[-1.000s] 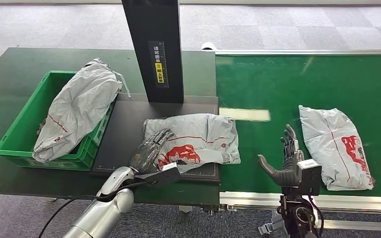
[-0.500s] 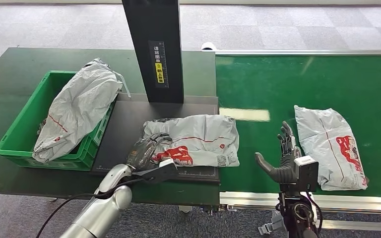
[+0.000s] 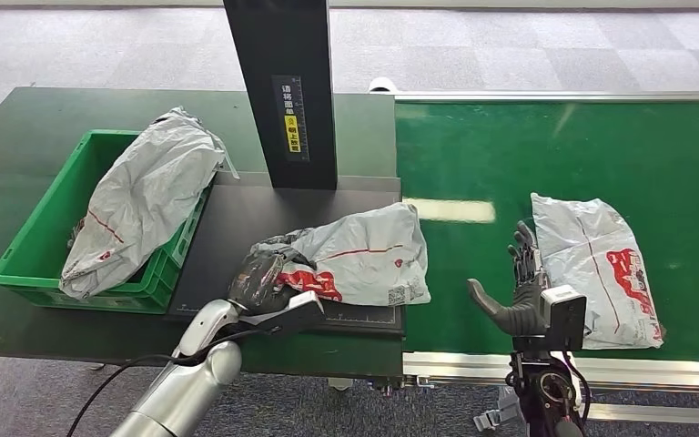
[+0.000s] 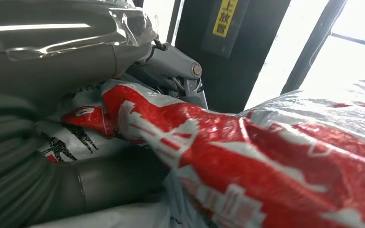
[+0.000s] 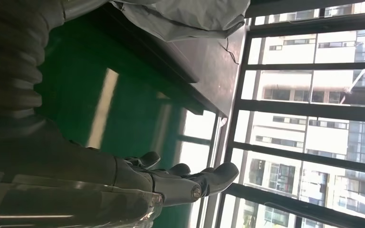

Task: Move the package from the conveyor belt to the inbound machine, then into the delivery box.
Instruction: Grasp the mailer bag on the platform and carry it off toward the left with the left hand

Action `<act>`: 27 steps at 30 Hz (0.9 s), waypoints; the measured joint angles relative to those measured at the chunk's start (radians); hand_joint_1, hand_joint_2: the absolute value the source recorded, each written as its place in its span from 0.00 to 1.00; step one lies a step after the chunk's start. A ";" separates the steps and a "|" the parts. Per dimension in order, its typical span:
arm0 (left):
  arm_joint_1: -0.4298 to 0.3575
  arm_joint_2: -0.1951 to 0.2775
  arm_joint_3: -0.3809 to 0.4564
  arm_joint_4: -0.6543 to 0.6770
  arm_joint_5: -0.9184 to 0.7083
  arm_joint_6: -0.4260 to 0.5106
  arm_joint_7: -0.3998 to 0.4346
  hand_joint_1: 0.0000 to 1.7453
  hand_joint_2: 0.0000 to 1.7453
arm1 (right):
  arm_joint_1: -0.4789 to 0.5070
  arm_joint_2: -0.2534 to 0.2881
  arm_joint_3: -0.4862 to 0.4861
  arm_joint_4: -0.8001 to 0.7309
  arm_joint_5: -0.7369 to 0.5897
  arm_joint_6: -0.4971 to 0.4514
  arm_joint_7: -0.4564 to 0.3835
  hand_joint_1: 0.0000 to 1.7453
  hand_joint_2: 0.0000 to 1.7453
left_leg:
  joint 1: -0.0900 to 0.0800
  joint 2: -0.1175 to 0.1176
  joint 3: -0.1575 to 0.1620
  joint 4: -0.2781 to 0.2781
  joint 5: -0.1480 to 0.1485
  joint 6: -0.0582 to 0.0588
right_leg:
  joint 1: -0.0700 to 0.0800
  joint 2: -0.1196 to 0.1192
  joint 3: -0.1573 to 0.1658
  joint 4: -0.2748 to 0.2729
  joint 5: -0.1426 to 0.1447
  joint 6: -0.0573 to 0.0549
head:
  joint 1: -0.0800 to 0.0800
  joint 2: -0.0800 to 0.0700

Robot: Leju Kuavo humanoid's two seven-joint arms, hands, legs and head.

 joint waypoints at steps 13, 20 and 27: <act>0.086 -0.002 0.014 -0.222 0.144 0.319 -0.260 1.00 1.00 | 0.022 -0.001 -0.009 -0.004 -0.020 -0.006 -0.003 0.00 1.00 | 0.000 0.000 -0.001 0.000 0.000 0.000 | 0.000 0.000 -0.001 0.000 0.000 0.000 | 0.000 0.000; 0.128 -0.015 0.050 -0.378 0.102 0.414 -0.344 1.00 1.00 | 0.040 -0.005 -0.010 -0.020 -0.033 -0.017 -0.005 0.00 1.00 | 0.000 0.000 -0.001 0.000 0.000 0.000 | 0.000 0.000 -0.001 0.000 0.000 0.000 | 0.000 0.000; 0.121 -0.074 0.254 -0.506 -0.056 0.419 -0.388 1.00 1.00 | 0.070 -0.010 -0.010 -0.041 -0.036 -0.025 -0.005 0.00 1.00 | 0.000 0.000 -0.001 0.000 0.000 0.000 | 0.000 0.000 -0.001 0.000 0.000 0.000 | 0.000 0.000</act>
